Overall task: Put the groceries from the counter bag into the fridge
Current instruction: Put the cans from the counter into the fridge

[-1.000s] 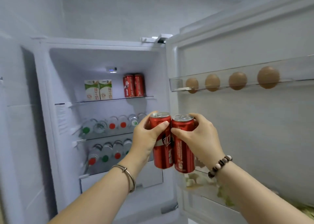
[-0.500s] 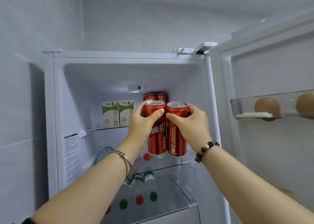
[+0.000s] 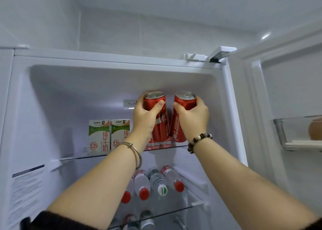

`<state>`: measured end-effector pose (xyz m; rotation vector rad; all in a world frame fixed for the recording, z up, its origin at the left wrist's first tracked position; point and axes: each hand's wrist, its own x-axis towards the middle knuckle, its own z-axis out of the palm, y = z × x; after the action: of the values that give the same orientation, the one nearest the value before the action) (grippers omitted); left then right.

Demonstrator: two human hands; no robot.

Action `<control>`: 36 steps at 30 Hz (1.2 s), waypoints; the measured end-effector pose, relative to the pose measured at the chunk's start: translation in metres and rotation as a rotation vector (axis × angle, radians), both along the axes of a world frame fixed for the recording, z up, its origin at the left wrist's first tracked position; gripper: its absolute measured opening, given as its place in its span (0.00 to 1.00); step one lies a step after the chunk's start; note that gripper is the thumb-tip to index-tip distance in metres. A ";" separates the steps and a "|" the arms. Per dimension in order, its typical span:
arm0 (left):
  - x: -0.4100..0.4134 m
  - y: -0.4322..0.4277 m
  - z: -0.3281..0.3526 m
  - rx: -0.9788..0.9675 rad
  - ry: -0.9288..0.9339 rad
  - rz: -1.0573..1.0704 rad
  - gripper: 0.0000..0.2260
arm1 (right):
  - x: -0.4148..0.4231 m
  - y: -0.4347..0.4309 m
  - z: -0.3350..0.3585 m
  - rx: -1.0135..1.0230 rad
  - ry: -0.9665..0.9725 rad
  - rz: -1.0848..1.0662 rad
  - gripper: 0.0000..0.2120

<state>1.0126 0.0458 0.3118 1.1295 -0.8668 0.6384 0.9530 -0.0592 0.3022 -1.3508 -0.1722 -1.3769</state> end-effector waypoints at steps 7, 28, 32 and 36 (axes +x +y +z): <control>0.044 -0.002 0.003 0.018 0.106 -0.012 0.17 | 0.039 -0.006 0.008 -0.024 0.090 -0.013 0.10; 0.114 -0.012 0.010 0.286 0.243 -0.033 0.12 | 0.100 -0.031 0.010 0.031 0.201 -0.160 0.17; 0.125 -0.022 0.016 0.320 0.271 -0.020 0.10 | 0.110 -0.031 0.013 -0.026 0.221 -0.192 0.13; 0.137 -0.022 0.019 0.391 0.284 -0.061 0.12 | 0.113 -0.032 0.017 -0.106 0.263 -0.217 0.09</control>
<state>1.1501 0.0235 0.3311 1.4975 -0.7947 0.2512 1.0662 -0.0914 0.3189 -1.6636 0.0803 -1.3665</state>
